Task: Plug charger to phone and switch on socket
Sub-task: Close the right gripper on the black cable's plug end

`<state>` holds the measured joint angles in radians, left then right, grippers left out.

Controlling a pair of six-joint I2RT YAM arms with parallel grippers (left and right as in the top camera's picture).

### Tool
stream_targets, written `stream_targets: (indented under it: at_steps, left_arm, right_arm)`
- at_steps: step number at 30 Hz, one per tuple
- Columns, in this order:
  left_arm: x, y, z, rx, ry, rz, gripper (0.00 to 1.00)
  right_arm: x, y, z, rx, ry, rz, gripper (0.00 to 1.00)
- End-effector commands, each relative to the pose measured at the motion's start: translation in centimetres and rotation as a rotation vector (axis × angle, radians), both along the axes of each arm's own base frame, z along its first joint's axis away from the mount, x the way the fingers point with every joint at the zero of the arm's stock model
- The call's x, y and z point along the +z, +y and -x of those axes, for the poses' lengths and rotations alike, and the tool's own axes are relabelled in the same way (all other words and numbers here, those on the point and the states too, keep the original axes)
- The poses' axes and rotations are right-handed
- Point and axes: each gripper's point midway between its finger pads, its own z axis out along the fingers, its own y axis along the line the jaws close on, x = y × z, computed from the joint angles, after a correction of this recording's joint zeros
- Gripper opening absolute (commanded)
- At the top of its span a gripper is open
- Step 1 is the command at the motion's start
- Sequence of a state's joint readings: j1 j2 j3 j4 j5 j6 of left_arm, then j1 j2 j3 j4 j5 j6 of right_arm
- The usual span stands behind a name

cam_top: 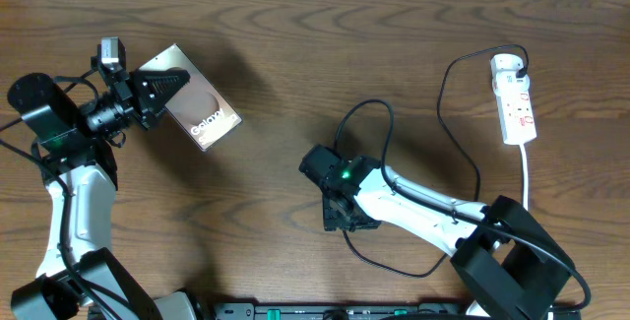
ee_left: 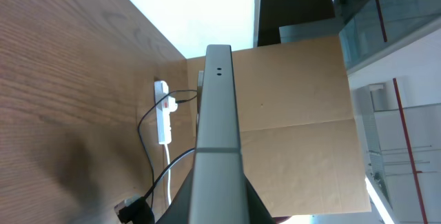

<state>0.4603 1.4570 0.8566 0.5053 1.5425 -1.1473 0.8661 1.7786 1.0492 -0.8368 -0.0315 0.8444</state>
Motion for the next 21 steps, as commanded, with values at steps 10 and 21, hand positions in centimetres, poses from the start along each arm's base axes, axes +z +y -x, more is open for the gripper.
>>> stream_targets:
  at_steps: [10,21]
  left_arm:
    - [1.1,0.0,0.3,-0.013,-0.047,-0.021,0.08]
    - [1.1,-0.1,0.3,-0.013,-0.047,-0.021,0.07]
  right_arm:
    - [-1.4,-0.1,0.4,0.030,0.065,-0.009,0.51]
    - [-1.9,-0.8,-0.2,0.010,0.098,-0.020,0.35]
